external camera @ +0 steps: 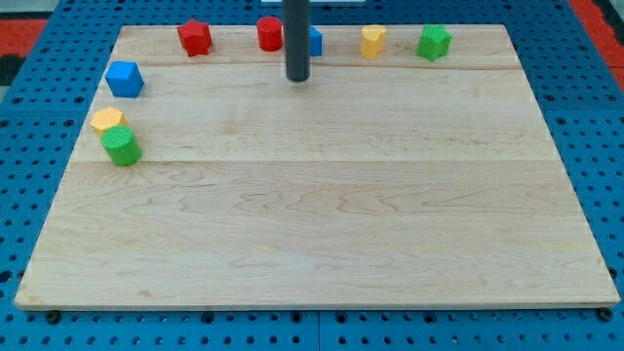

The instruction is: Move the blue cube left to the red star

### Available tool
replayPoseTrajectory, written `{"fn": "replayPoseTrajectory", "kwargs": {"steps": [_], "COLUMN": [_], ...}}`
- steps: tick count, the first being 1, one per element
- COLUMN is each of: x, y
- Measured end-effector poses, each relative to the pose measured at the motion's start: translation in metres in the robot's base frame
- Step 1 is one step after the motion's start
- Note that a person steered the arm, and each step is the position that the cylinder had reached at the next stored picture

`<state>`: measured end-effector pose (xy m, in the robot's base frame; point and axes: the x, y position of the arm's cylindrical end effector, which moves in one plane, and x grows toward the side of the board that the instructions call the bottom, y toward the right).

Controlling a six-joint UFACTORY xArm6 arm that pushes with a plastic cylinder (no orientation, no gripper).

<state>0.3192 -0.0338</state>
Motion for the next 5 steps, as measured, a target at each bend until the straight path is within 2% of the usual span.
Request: {"fn": "replayPoseTrajectory", "kwargs": {"steps": [1, 3, 5], "x": [0.025, 0.025, 0.036], "y": [-0.034, -0.145, -0.228]}}
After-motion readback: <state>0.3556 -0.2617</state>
